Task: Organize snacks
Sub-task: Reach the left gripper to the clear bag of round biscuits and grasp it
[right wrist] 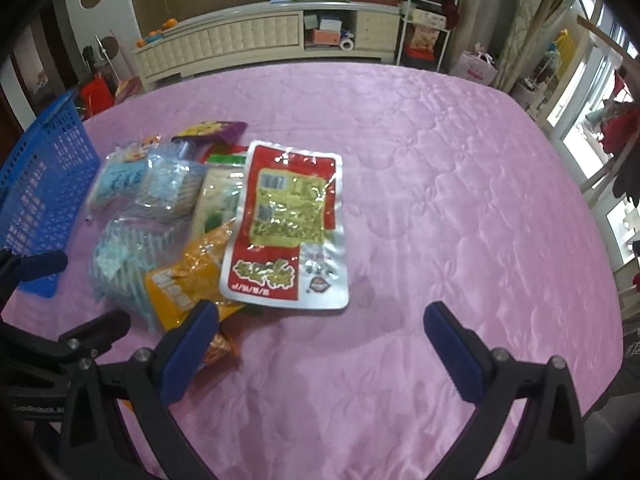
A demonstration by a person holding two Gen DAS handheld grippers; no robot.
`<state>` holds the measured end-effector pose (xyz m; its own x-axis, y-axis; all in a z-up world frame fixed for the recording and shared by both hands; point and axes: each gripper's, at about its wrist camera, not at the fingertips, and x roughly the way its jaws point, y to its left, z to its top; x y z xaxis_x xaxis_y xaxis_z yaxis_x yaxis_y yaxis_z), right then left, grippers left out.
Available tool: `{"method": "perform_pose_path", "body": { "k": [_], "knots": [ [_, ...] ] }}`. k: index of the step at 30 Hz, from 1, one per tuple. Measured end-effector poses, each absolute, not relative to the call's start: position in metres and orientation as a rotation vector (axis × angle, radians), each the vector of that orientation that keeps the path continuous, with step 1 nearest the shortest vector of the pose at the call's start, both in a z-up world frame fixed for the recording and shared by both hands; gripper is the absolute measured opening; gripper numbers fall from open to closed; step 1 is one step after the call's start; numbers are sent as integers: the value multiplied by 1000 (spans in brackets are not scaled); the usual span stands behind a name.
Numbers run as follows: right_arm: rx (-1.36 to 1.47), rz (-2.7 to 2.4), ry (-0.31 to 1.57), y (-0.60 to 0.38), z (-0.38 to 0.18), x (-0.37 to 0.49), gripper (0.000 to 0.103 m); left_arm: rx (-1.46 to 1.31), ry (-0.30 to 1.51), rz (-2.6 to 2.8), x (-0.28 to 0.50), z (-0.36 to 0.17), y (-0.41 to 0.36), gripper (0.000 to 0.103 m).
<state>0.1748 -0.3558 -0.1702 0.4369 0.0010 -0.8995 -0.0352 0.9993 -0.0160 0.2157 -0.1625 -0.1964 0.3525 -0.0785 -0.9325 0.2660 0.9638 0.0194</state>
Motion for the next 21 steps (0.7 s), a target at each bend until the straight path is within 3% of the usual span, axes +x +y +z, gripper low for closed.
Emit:
{"method": "perform_pose_path", "body": {
  "k": [9, 11, 15, 18, 21],
  "knots": [
    [20, 32, 1098, -365, -177, 186, 103, 177, 1235, -252, 238, -215, -163, 95],
    [23, 53, 1101, -365, -178, 188, 103, 174, 1237, -272, 239, -215, -166, 83],
    [45, 75, 1131, -362, -181, 189, 103, 180, 1230, -299, 240, -215, -172, 77],
    [94, 108, 1159, -361, -181, 188, 101, 178, 1224, -292, 242, -212, -170, 66],
    [99, 145, 1176, -356, -177, 186, 80, 126, 1221, -299, 236, -206, -161, 59]
  ]
}}
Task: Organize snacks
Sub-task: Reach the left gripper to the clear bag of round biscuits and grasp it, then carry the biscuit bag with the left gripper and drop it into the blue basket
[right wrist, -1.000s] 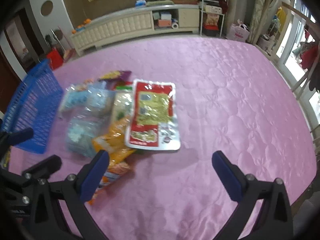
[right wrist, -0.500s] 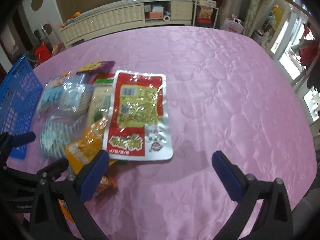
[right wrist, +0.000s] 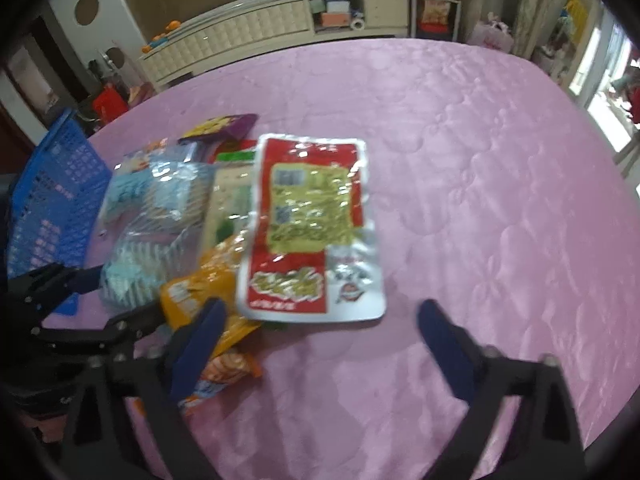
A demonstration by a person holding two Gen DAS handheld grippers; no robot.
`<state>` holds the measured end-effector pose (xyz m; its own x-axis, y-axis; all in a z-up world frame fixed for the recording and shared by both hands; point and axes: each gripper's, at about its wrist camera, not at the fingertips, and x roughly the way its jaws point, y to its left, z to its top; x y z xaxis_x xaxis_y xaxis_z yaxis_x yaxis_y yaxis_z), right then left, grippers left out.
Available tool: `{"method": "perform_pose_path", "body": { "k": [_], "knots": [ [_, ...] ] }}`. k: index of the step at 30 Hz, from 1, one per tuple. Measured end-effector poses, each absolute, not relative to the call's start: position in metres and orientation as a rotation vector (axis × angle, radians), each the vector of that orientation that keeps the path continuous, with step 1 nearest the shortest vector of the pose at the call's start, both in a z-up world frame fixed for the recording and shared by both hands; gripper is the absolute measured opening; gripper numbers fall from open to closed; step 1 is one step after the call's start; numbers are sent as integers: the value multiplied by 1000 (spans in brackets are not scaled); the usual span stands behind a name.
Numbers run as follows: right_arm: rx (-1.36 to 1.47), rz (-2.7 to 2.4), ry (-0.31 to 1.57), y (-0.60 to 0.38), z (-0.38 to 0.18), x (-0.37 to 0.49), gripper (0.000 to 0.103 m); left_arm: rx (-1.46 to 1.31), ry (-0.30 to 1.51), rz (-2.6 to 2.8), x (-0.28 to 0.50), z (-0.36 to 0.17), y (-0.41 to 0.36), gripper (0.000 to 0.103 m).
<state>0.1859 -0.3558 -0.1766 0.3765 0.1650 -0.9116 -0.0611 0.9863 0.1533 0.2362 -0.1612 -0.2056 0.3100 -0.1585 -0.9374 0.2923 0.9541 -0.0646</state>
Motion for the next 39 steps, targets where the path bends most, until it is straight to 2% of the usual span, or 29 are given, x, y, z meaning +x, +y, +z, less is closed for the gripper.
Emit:
{"method": "perform_pose_path", "body": {
  "k": [4, 13, 18, 27, 36, 39],
  "knots": [
    [107, 193, 1180, -348, -165, 185, 75, 80, 1170, -292, 217, -184, -148, 59],
    [59, 282, 1088, -312, -116, 191, 75, 8, 1003, -254, 201, -104, -99, 59],
    [10, 298, 1093, -294, -117, 210, 75, -8, 909, -191, 192, -61, -66, 59],
    [22, 340, 1166, -268, -148, 245, 75, -124, 914, -1, 200, -66, 14, 59],
    [38, 364, 1276, -247, -187, 277, 75, -201, 1020, 107, 223, -92, 50, 59],
    [-1, 365, 1259, -240, -186, 284, 75, -210, 1045, 102, 234, -98, 53, 59]
  ]
}}
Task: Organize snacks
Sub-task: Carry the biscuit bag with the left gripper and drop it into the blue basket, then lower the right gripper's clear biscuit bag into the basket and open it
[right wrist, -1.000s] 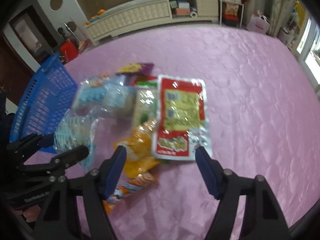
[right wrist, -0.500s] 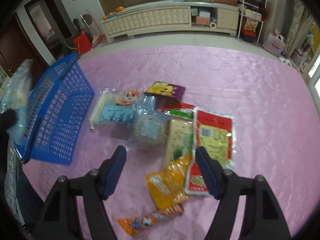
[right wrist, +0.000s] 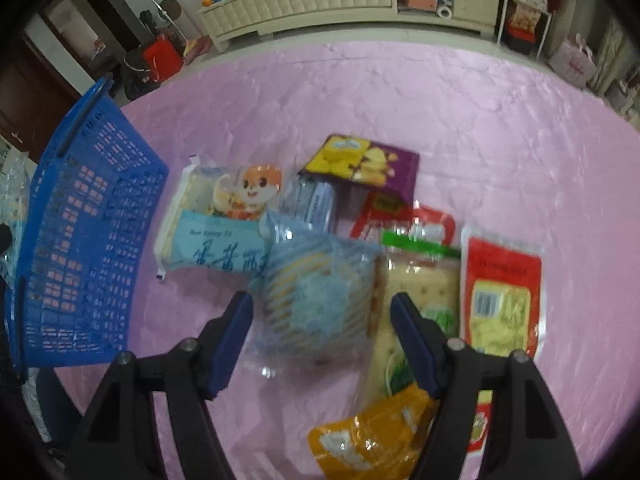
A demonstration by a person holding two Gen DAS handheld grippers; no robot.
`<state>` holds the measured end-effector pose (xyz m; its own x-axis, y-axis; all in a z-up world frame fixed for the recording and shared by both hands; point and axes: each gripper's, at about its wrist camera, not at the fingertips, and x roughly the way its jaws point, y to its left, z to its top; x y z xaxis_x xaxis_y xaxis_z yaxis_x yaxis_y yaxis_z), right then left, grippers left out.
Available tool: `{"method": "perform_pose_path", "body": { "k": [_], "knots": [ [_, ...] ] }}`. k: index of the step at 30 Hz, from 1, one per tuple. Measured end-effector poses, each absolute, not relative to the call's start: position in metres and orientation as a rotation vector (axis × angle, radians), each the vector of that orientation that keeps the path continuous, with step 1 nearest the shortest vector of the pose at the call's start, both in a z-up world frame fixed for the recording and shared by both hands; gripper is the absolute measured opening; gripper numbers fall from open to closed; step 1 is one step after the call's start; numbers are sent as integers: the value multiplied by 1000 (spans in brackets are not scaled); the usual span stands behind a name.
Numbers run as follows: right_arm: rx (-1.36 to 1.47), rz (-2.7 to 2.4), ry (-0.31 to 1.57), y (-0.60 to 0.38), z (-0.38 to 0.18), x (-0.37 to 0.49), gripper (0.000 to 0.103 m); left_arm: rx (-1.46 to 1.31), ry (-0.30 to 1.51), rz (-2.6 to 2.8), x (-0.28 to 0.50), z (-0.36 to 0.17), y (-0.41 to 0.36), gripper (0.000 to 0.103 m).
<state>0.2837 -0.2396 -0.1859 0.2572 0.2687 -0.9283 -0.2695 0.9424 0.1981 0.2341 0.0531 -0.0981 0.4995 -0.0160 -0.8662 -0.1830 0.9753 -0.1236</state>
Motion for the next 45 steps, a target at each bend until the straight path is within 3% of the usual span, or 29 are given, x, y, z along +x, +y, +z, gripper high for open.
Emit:
{"method": "perform_pose_path", "body": {
  "k": [2, 6, 12, 16, 45],
  "knots": [
    [-26, 370, 1261, -235, -187, 288, 73, -201, 1050, 106, 239, -100, 56, 59],
    [-92, 394, 1268, -223, -192, 292, 57, -189, 1064, 106, 257, -102, 59, 60],
    [-69, 397, 1237, -230, -189, 284, 47, -196, 1087, 122, 271, -110, 69, 62],
    [3, 400, 1232, -239, -183, 277, 46, -225, 1091, 161, 272, -111, 79, 67],
    [-14, 505, 993, -169, -21, 208, 46, -137, 909, 29, 156, -14, 88, 68]
  ]
}}
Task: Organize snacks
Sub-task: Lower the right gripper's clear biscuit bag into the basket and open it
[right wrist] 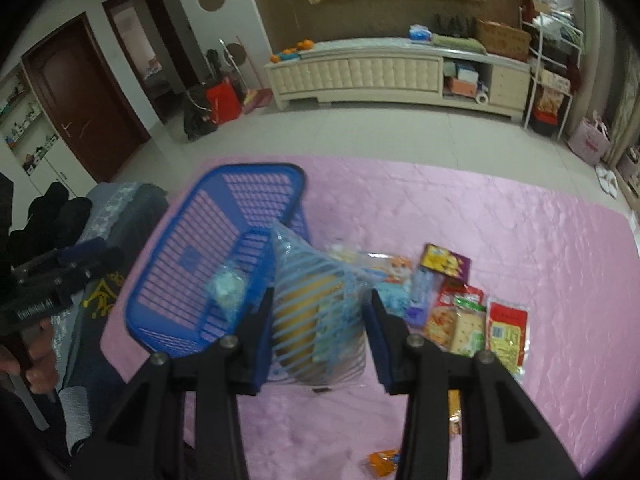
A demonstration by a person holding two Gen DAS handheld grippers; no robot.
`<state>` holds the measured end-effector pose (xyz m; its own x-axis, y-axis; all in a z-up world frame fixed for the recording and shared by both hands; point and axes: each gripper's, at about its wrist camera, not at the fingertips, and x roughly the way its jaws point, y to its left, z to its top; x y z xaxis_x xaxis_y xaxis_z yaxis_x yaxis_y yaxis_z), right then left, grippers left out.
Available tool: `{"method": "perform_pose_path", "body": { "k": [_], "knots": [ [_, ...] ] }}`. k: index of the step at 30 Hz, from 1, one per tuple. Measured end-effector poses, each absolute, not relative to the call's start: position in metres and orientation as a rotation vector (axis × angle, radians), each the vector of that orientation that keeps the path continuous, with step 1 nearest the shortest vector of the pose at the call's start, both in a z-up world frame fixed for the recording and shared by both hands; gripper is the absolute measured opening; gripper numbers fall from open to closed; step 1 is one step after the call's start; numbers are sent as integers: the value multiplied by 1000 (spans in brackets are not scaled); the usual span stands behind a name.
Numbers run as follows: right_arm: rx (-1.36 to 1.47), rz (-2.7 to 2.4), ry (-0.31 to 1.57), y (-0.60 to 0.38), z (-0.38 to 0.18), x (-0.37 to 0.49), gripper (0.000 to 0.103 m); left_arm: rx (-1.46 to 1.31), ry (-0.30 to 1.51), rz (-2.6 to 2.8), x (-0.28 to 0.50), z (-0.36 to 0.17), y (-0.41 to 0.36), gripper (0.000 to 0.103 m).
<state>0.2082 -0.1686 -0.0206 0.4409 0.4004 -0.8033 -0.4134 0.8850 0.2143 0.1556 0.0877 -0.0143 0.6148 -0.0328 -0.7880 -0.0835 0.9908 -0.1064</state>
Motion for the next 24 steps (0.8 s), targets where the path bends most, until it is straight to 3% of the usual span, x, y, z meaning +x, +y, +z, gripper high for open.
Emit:
{"method": "perform_pose_path", "body": {
  "k": [15, 24],
  "knots": [
    [-86, 584, 981, -76, -8, 231, 46, -123, 872, 30, 157, -17, 141, 68],
    [-154, 639, 1041, -26, -39, 254, 46, -125, 915, 44, 184, -38, 157, 68]
  ]
}}
